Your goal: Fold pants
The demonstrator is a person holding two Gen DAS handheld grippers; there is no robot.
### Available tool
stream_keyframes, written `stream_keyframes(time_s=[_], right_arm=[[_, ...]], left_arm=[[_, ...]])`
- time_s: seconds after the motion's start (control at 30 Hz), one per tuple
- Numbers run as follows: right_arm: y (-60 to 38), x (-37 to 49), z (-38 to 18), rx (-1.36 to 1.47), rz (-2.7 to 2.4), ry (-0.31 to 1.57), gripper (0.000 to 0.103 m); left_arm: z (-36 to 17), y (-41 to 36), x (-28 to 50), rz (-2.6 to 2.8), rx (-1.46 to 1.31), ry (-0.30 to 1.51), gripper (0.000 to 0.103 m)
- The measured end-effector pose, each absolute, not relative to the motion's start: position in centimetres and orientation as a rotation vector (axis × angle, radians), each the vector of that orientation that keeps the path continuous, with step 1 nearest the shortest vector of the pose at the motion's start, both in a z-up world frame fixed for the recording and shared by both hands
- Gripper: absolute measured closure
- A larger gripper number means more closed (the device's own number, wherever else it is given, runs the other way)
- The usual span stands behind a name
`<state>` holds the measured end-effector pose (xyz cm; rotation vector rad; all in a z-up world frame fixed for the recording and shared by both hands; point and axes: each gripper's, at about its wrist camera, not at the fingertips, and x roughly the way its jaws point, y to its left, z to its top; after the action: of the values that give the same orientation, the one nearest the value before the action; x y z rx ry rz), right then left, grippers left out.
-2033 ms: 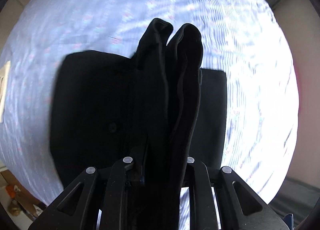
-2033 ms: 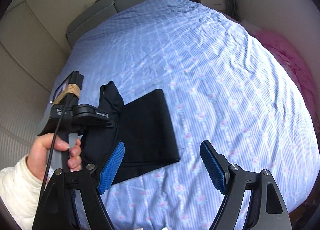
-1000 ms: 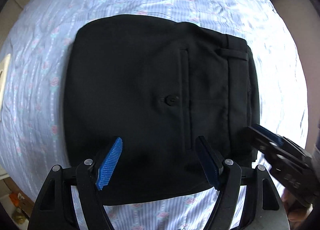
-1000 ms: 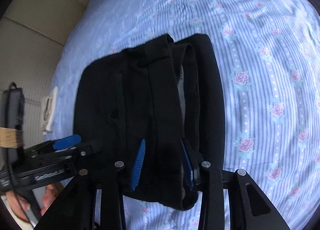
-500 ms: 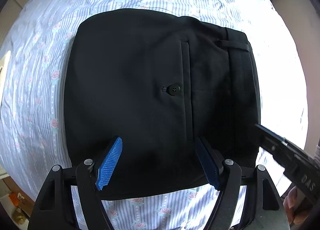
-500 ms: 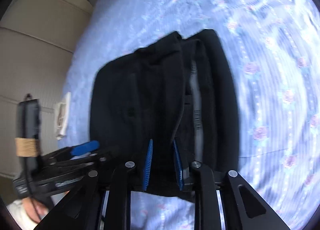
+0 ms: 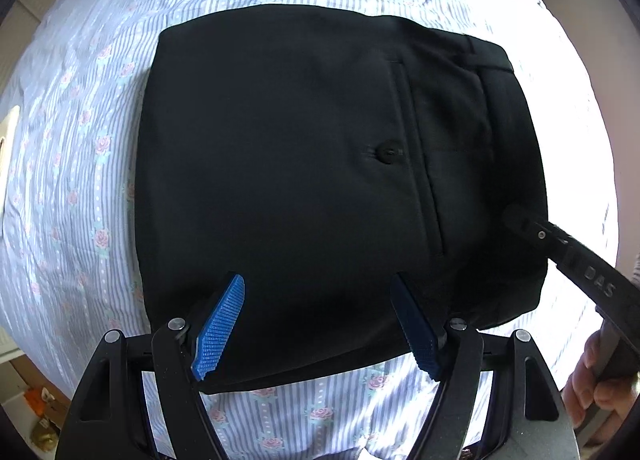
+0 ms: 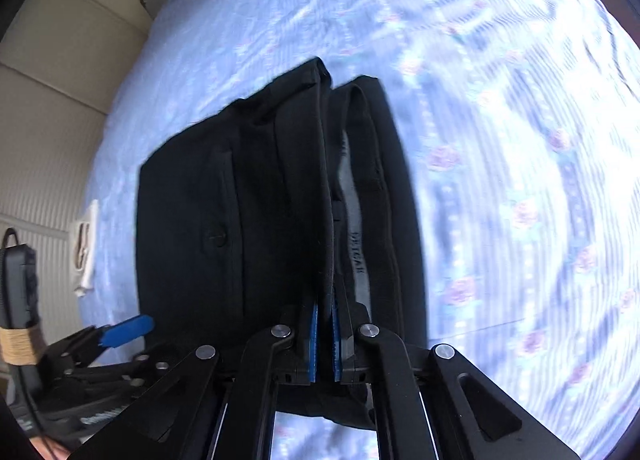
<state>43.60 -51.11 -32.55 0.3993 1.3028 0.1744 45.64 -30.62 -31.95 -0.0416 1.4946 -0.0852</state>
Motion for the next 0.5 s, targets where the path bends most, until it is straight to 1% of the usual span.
stream_keyframes(time_s=[0.07, 0.1, 0.13, 0.17, 0.2, 0.23, 0.27, 0.3, 0.47, 0.5], right_arm=[[-51.8, 43.6, -33.3, 0.402, 0.157, 1.317, 0.096], [-51.7, 43.7, -33.4, 0.386, 0.147, 1.324, 0.094], [-51.9, 43.5, -33.5, 0.376, 0.137, 1.326, 0.080], [-51.9, 43.4, -33.4, 0.370, 0.120, 1.326, 0.071], [-52.1, 43.1, -33.1, 0.358, 0.084, 1.323, 0.057], [-52.7, 42.5, -33.0, 0.349, 0.048, 1.314, 0.045], [-53.2, 42.0, -32.7, 0.343, 0.014, 1.301, 0.040], [-53.9, 41.1, -32.4, 0.345, -0.025, 1.288, 0.038], [-57.0, 36.5, -30.8, 0.470, -0.058, 1.231, 0.037], [-57.2, 35.8, -30.5, 0.489, -0.046, 1.218, 0.033]], left_arm=[[-32.2, -31.1, 46.2, -0.082, -0.028, 1.492, 0.028], [-32.2, -31.4, 46.2, -0.081, -0.023, 1.491, 0.028], [-32.2, -31.5, 46.3, -0.078, -0.017, 1.492, 0.028], [-32.2, -31.5, 46.3, -0.076, -0.016, 1.492, 0.028], [-32.2, -31.6, 46.2, -0.074, -0.017, 1.490, 0.027], [-32.0, -31.8, 46.0, -0.072, -0.020, 1.489, 0.026], [-31.5, -32.2, 46.2, -0.072, -0.023, 1.487, 0.025], [-31.5, -32.1, 46.1, -0.074, -0.024, 1.485, 0.025], [-30.1, -33.7, 45.1, -0.068, 0.017, 1.456, 0.025], [-29.9, -33.9, 44.8, -0.068, 0.026, 1.449, 0.024]])
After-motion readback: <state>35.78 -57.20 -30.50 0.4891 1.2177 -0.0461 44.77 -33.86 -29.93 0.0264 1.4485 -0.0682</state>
